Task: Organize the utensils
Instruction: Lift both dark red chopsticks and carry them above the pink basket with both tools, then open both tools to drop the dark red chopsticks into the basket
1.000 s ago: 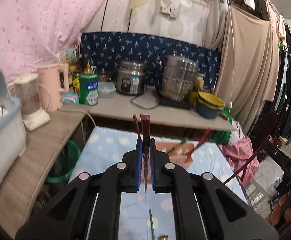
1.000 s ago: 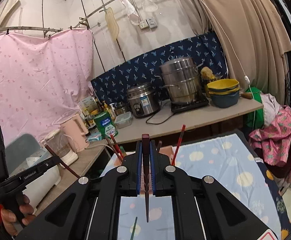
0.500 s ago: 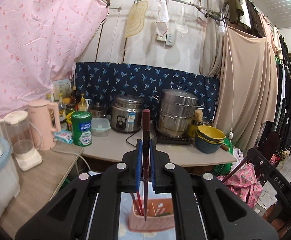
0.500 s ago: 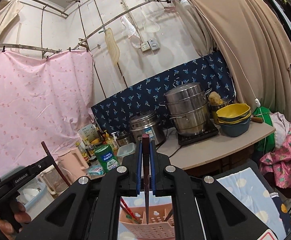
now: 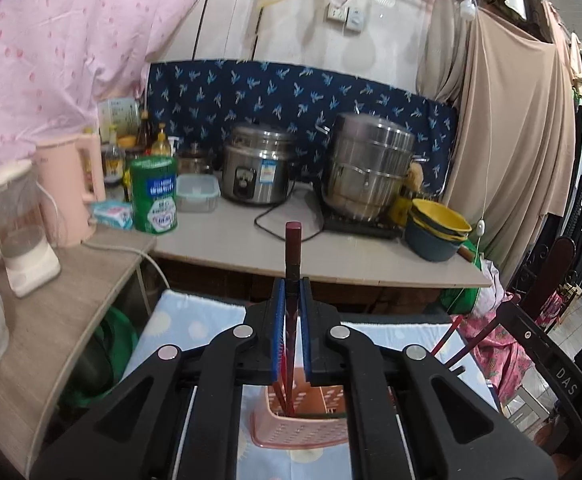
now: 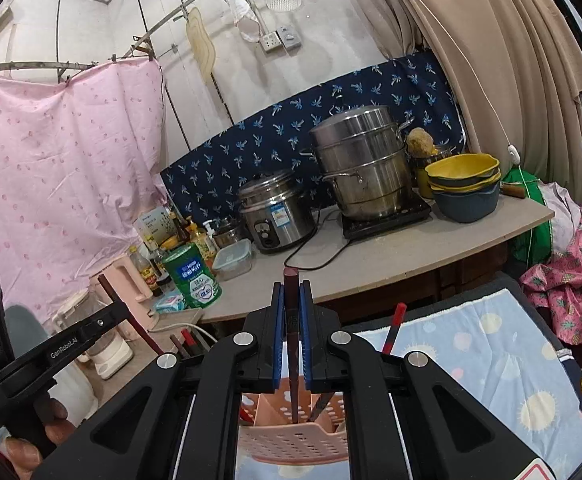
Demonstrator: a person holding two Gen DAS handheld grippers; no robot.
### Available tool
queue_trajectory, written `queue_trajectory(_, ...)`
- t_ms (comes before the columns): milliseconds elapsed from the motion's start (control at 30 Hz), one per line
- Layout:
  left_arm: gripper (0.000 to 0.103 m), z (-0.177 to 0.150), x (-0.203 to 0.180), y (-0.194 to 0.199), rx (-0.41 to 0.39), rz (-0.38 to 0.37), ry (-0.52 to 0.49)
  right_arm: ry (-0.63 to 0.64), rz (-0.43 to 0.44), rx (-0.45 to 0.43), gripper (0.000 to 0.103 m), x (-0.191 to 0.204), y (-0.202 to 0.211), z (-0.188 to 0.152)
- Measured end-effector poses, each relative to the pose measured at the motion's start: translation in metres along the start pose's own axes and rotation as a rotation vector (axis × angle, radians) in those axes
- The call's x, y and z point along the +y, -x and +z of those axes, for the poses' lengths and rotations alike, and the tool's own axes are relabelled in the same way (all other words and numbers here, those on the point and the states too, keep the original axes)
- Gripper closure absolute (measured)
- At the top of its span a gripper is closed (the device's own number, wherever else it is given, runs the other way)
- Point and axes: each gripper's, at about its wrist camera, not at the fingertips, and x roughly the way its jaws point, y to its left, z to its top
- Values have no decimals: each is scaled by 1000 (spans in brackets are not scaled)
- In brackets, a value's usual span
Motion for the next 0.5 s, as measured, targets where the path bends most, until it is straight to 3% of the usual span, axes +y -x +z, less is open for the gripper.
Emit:
queue_trajectory(267, 92, -17, 4, -6, 47, -7, 23, -1, -12, 58, 95, -3, -9, -24)
queue_trajectory(333, 75, -18, 4, -5, 48, -11, 26, 0, -19, 57, 91, -3, -8, -27)
queue_trajectory(400, 65, -19, 3, -2, 42, -7, 23, -2, -24, 59, 88, -4, -6, -28)
queue_trajectory(500, 58, -20, 2, 2, 39, -3, 23, -10, -23, 52, 83, -4, 0, -28)
